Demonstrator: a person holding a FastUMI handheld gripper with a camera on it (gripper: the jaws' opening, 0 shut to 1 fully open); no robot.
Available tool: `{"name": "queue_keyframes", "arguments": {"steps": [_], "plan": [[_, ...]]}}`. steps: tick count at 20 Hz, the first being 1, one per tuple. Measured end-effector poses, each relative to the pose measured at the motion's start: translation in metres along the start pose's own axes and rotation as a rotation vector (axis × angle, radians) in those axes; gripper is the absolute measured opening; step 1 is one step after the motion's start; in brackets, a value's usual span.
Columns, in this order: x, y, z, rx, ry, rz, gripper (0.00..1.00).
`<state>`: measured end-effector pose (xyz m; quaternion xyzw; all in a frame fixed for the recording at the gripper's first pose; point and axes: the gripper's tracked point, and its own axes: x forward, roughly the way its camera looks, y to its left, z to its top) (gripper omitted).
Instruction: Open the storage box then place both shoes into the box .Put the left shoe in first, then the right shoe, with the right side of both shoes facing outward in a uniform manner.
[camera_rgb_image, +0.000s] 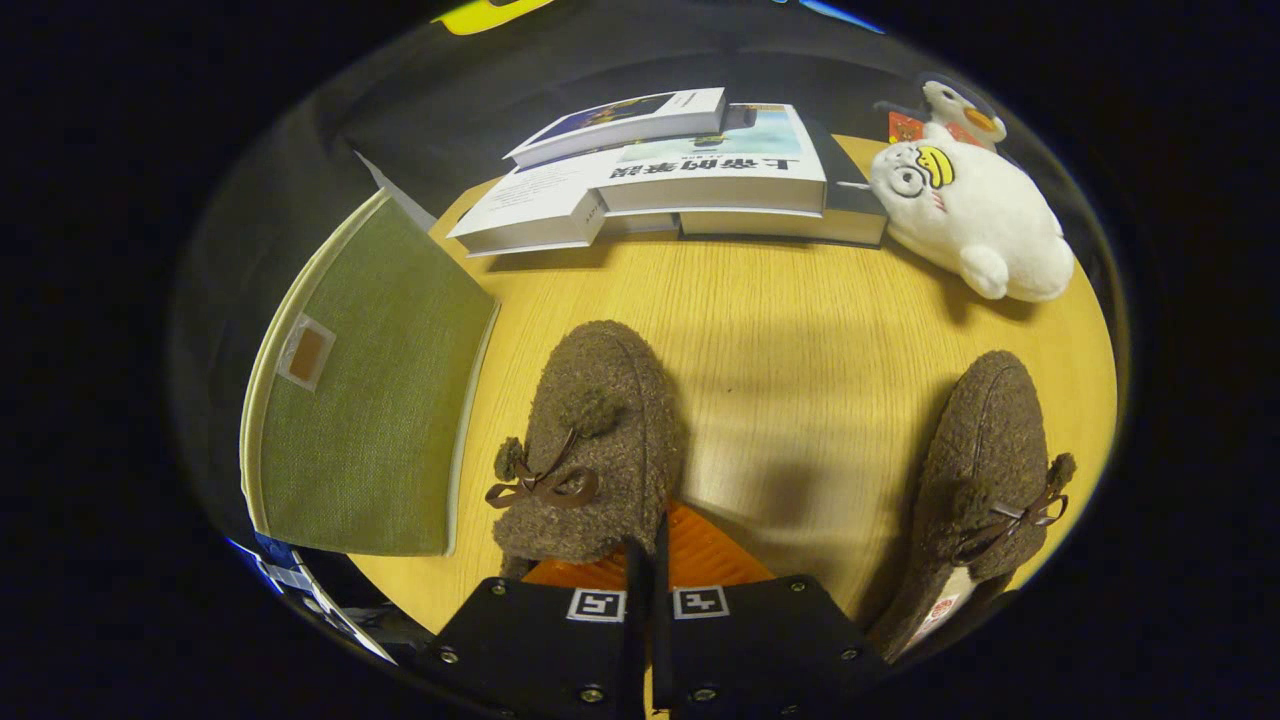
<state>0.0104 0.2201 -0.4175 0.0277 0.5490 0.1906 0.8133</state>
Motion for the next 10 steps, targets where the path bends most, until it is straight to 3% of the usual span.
{"name": "queue_keyframes", "arguments": {"steps": [10], "plan": [[-0.053, 0.016, 0.031, 0.006, -0.048, 0.015, 0.03]]}}
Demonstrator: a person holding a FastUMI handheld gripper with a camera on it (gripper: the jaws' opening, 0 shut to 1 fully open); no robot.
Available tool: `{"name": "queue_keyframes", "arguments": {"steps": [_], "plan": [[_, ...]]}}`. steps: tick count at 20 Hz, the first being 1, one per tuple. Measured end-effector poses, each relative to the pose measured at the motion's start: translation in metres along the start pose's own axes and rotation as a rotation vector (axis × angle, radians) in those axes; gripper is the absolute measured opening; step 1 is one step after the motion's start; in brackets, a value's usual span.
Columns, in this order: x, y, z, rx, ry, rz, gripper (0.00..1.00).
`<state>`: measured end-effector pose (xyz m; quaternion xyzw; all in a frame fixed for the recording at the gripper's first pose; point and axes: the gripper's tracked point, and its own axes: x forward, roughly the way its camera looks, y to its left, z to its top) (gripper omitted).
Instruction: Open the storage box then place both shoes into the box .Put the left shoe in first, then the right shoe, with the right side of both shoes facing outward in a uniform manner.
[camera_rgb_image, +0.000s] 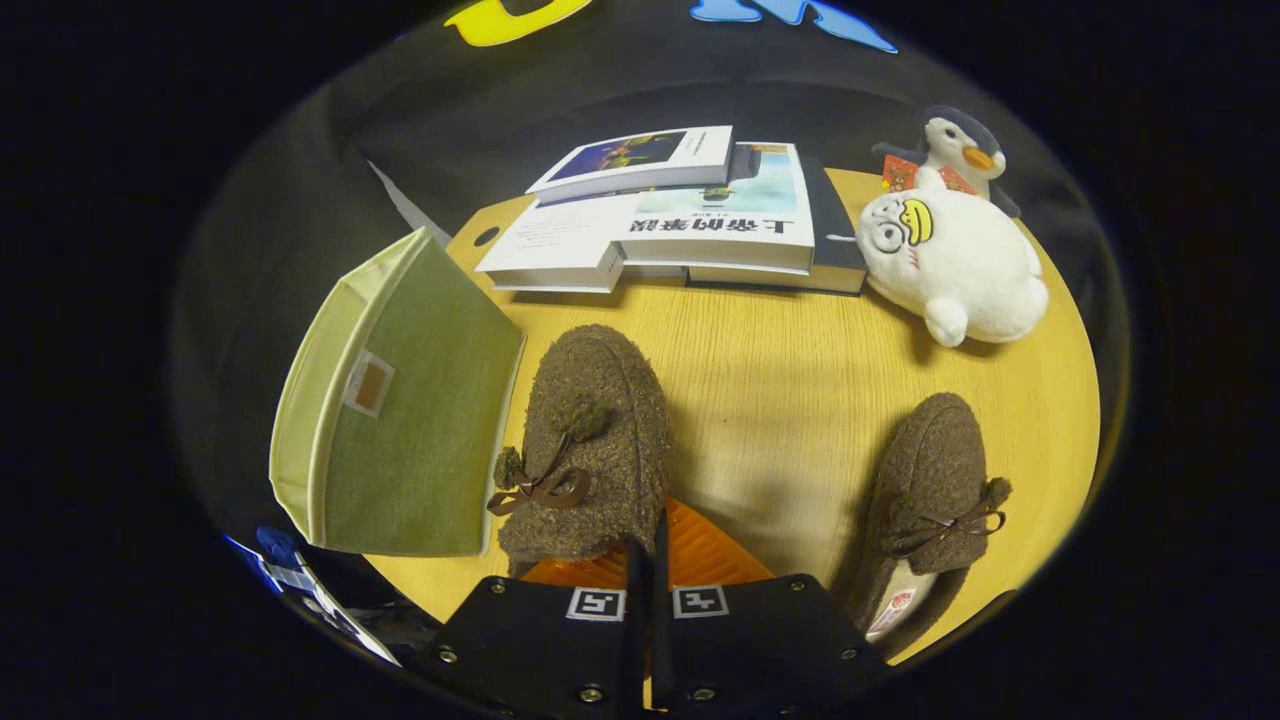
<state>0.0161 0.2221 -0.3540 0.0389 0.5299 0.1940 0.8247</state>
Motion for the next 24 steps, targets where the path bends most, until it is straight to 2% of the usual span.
{"name": "queue_keyframes", "arguments": {"steps": [8, 15, 24], "plan": [[-0.056, 0.036, 0.047, 0.028, -0.046, 0.054, 0.03], [-0.089, 0.092, 0.081, -0.015, -0.071, 0.132, 0.03], [-0.092, 0.172, 0.118, -0.110, -0.086, 0.225, 0.03]]}}
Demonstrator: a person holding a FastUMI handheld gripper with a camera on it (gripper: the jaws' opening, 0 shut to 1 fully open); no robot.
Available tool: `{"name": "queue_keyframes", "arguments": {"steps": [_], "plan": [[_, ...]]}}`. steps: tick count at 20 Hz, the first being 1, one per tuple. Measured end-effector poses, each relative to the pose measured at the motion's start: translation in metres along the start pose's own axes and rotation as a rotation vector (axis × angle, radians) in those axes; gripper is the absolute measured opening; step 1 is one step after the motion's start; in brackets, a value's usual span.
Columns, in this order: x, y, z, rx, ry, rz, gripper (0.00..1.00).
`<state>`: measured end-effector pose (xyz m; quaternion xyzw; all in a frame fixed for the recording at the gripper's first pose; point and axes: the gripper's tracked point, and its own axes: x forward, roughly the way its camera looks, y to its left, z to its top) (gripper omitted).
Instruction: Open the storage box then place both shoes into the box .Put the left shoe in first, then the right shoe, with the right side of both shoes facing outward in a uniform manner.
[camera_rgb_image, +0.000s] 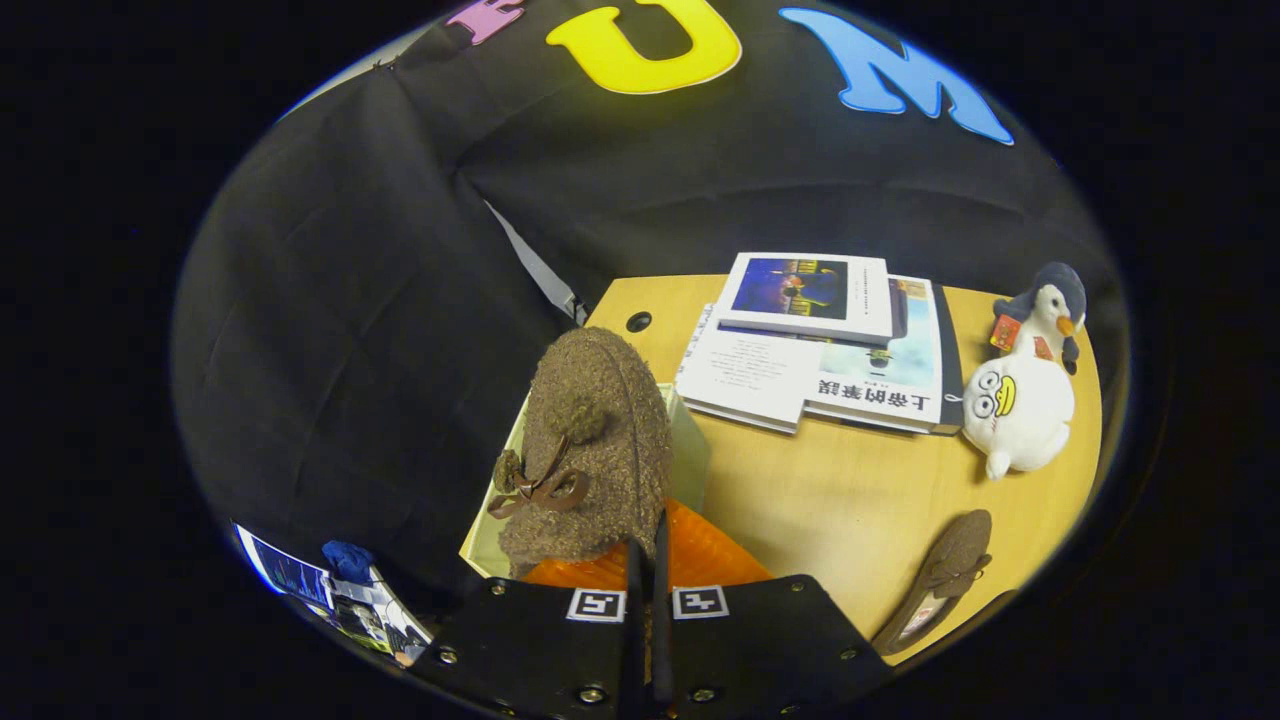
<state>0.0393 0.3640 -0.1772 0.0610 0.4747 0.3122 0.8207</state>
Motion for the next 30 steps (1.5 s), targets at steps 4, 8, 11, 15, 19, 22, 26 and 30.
{"name": "queue_keyframes", "arguments": {"steps": [4, 8, 11, 15, 19, 22, 26, 30], "plan": [[0.017, 0.022, 0.003, -0.027, 0.024, 0.017, 0.03], [0.040, 0.048, -0.003, -0.063, 0.064, 0.034, 0.03], [0.060, 0.060, -0.012, -0.073, 0.100, 0.035, 0.03], [0.086, 0.068, -0.019, -0.090, 0.136, 0.019, 0.03], [0.104, 0.072, -0.025, -0.104, 0.166, 0.006, 0.03], [0.113, 0.076, -0.029, -0.111, 0.180, 0.003, 0.03], [0.115, 0.081, -0.035, -0.107, 0.170, 0.034, 0.24], [0.100, 0.069, -0.032, -0.121, 0.144, 0.017, 0.99]]}}
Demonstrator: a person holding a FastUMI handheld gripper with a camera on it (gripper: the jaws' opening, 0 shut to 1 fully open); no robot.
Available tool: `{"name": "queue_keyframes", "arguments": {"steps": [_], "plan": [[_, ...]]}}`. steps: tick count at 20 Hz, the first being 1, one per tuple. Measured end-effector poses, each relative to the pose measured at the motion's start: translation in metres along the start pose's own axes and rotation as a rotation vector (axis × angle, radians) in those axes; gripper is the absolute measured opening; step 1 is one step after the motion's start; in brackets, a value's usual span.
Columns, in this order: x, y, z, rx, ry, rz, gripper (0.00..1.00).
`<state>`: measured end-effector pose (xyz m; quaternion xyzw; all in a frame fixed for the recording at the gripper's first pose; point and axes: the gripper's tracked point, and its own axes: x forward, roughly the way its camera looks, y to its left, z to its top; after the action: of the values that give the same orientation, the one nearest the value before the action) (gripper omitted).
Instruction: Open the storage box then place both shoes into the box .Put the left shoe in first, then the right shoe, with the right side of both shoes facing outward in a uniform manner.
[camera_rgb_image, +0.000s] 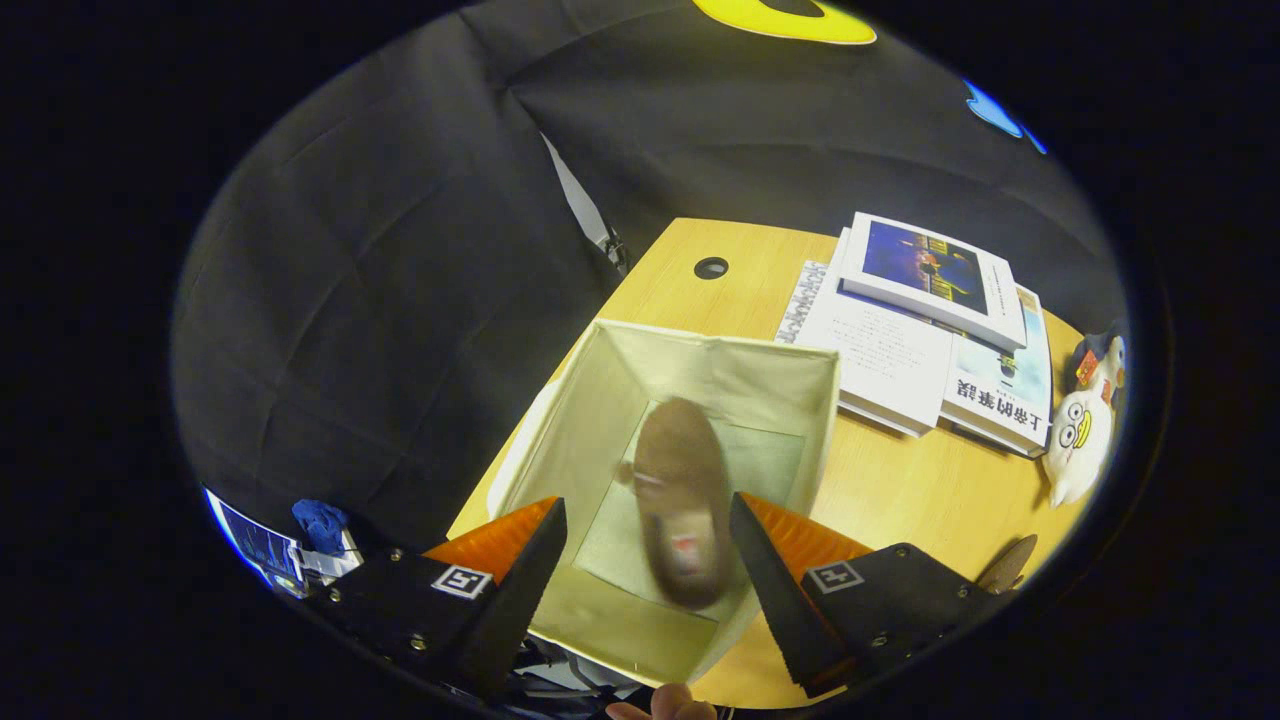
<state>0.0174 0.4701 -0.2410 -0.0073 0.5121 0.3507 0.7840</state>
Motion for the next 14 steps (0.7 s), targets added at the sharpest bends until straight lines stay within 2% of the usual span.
{"name": "queue_keyframes", "arguments": {"steps": [6, 14], "plan": [[-0.034, -0.018, 0.015, 0.033, -0.057, 0.005, 0.99], [-0.086, -0.068, 0.023, 0.040, -0.148, -0.021, 0.99]]}}
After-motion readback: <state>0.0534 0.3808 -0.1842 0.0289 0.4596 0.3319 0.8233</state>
